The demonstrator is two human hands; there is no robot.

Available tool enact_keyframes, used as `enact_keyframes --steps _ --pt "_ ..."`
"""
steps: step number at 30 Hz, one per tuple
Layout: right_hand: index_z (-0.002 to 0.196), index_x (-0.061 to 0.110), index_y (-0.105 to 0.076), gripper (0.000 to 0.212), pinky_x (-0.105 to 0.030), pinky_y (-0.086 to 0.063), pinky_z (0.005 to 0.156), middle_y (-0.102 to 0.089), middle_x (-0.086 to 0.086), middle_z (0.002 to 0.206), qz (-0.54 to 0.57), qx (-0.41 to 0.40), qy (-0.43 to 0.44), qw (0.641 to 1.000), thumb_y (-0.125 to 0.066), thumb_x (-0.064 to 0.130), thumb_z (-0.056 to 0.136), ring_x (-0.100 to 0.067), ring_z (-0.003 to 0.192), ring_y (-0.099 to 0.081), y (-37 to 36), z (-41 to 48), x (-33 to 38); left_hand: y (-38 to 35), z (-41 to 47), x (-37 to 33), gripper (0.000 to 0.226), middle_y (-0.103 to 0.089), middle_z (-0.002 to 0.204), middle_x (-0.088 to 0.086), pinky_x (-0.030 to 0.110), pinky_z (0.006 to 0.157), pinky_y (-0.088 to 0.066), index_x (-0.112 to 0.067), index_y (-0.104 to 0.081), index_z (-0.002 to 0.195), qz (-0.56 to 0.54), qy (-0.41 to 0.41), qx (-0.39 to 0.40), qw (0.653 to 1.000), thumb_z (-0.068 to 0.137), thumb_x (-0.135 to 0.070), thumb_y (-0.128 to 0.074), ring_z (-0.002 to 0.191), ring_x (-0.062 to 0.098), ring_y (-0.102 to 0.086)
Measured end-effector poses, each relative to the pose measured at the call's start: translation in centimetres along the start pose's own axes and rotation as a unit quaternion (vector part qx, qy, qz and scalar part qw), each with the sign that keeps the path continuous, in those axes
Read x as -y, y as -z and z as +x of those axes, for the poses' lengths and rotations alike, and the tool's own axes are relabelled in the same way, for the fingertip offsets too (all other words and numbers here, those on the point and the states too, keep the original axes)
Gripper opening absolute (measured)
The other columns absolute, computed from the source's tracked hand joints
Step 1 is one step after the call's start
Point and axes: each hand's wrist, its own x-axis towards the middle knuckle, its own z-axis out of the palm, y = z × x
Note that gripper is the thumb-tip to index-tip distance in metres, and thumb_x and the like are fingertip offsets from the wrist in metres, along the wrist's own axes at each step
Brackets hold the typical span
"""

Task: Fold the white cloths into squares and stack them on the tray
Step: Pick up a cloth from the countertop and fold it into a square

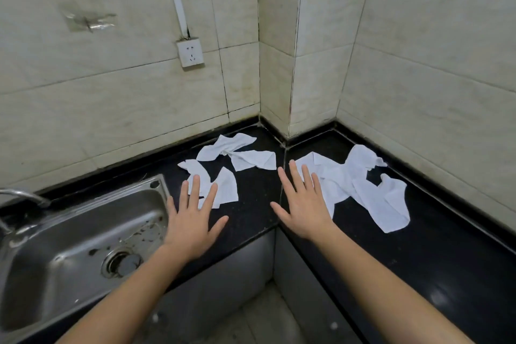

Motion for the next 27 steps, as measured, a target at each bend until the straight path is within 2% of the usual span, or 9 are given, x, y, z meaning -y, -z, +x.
enact_keyframes --steps 3,8,10,13,16,19,22,25,27 --pt "0.159 0.022 0.004 0.082 -0.05 -0.002 0.123 0.01 -0.01 0.167 -0.005 0.031 -0.013 0.999 -0.034 0.061 0.098 -0.035 0.153 0.008 -2.0 3.0 -0.9 -1.8 4.2 0.8 0.082 -0.002 0.165 0.013 0.065 0.114 -0.022 -0.028 -0.017 0.157 0.011 -0.015 0.026 0.999 0.089 -0.072 -0.015 0.151 0.037 -0.007" --pt "0.159 0.02 0.002 0.078 -0.047 -0.004 0.124 0.006 -0.008 0.167 0.007 0.082 -0.047 0.996 -0.035 0.056 0.1 -0.032 0.153 0.006 -6.4 9.5 -3.9 -6.3 13.7 1.0 0.078 -0.003 0.165 0.012 0.06 0.116 -0.019 -0.027 -0.015 0.158 -0.031 -0.059 0.046 0.997 0.091 -0.067 -0.016 0.152 0.034 -0.006" --pt "0.16 0.019 -0.005 0.074 -0.046 -0.01 0.124 0.0 -0.01 0.167 0.01 0.104 -0.059 0.993 -0.036 0.051 0.102 -0.032 0.154 -0.001 -8.3 12.5 -5.0 -8.6 18.1 1.0 0.076 -0.012 0.164 0.014 0.059 0.114 -0.023 -0.022 -0.023 0.156 -0.036 -0.07 0.053 0.995 0.092 -0.063 -0.019 0.151 0.035 -0.012" --pt "0.158 0.019 -0.02 0.063 -0.045 -0.023 0.121 -0.013 -0.012 0.165 0.013 0.136 -0.071 0.988 -0.039 0.043 0.102 -0.032 0.151 -0.016 -11.6 18.0 -5.8 -12.6 24.8 1.4 0.063 -0.027 0.159 0.019 0.059 0.11 -0.033 -0.015 -0.043 0.147 -0.023 -0.094 0.082 0.992 0.095 -0.05 -0.047 0.147 0.037 -0.025" --pt "0.152 0.017 -0.033 0.055 -0.045 -0.038 0.113 -0.027 -0.01 0.161 0.021 0.16 -0.071 0.984 -0.045 0.033 0.101 -0.031 0.144 -0.034 -15.4 23.0 -5.7 -16.1 30.4 2.1 0.056 -0.042 0.15 0.022 0.06 0.102 -0.043 -0.009 -0.057 0.134 -0.016 -0.101 0.106 0.989 0.084 -0.027 -0.072 0.139 0.04 -0.04" --pt "0.153 0.014 -0.033 0.053 -0.047 -0.039 0.11 -0.029 -0.009 0.161 0.033 0.175 -0.045 0.983 -0.044 0.026 0.102 -0.031 0.143 -0.036 -19.1 26.8 -5.2 -18.7 34.8 2.7 0.063 -0.05 0.142 0.025 0.06 0.097 -0.047 -0.004 -0.058 0.13 -0.017 -0.111 0.119 0.987 0.07 -0.004 -0.077 0.131 0.043 -0.049" --pt "0.157 0.013 -0.023 0.059 -0.045 -0.035 0.113 -0.028 -0.008 0.162 0.053 0.198 -0.043 0.978 -0.042 0.029 0.104 -0.03 0.146 -0.031 -21.8 29.1 -4.8 -21.0 37.7 3.2 0.071 -0.048 0.143 0.025 0.057 0.101 -0.044 -0.004 -0.052 0.137 -0.02 -0.125 0.103 0.987 0.07 -0.004 -0.076 0.133 0.041 -0.047" --pt "0.145 0.014 -0.049 0.055 -0.048 -0.049 0.097 -0.059 -0.01 0.136 0.055 0.184 -0.069 0.979 -0.058 0.037 0.096 -0.032 0.126 -0.055 -23.8 29.6 -5.0 -23.4 39.2 3.6 0.063 -0.04 0.151 0.024 0.057 0.111 -0.032 -0.007 -0.046 0.144 -0.016 -0.114 0.125 0.985 0.086 -0.02 -0.067 0.143 0.04 -0.034" --pt "0.117 0.017 -0.07 0.035 -0.046 -0.056 0.082 -0.069 -0.008 0.113 0.039 0.155 -0.078 0.984 -0.071 0.034 0.086 -0.032 0.104 -0.065 -24.7 29.1 -5.3 -24.4 39.4 3.8 0.04 -0.058 0.134 0.021 0.06 0.107 -0.036 -0.009 -0.066 0.12 -0.025 -0.126 0.123 0.984 0.082 -0.019 -0.072 0.134 0.041 -0.046"
